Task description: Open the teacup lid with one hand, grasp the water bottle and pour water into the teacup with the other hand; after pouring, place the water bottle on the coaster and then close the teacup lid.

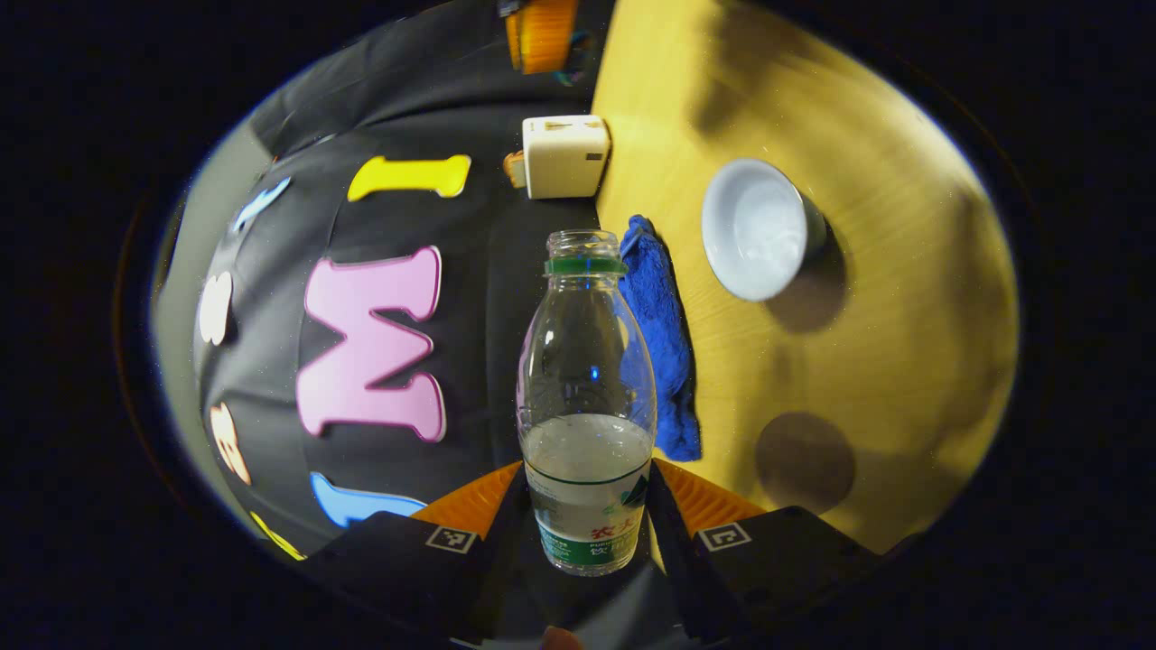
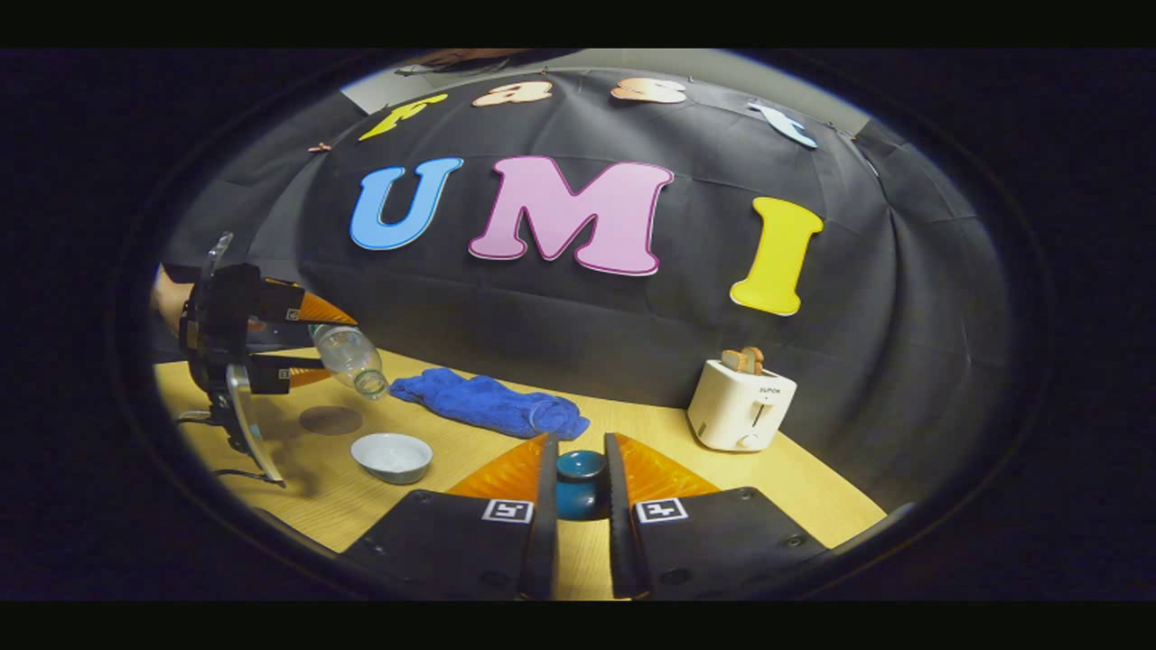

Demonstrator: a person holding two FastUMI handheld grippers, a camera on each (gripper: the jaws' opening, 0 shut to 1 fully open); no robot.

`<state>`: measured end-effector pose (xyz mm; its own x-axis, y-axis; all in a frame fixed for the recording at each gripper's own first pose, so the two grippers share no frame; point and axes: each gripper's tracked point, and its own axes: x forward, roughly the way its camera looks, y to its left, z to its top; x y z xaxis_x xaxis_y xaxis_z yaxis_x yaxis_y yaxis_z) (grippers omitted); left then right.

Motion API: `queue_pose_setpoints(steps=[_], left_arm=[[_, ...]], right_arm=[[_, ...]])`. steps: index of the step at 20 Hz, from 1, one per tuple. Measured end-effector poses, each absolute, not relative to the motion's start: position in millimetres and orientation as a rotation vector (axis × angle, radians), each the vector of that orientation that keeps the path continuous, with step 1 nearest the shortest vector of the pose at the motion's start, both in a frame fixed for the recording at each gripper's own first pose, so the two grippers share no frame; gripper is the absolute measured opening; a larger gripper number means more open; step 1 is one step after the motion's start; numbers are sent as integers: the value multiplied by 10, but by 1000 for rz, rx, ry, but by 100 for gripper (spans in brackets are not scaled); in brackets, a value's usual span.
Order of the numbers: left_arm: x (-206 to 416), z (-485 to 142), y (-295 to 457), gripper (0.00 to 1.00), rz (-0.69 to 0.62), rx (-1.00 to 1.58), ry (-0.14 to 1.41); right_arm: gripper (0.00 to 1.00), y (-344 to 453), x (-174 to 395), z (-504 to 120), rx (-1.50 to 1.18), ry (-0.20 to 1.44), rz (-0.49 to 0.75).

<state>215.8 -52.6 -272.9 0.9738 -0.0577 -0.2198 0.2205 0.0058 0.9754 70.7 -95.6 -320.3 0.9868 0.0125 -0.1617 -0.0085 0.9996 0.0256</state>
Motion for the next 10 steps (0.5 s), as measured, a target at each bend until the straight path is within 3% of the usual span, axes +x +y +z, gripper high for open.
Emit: queue_pose_setpoints(steps=[4, 10], left_arm=[[2055, -2676, -575, 74, -202, 1000, 232], [2057, -2235, -553, 74, -196, 383, 162]], right_arm=[[26, -905, 742, -3208, 21, 167, 17], [27, -853, 784, -3195, 14, 168, 28]])
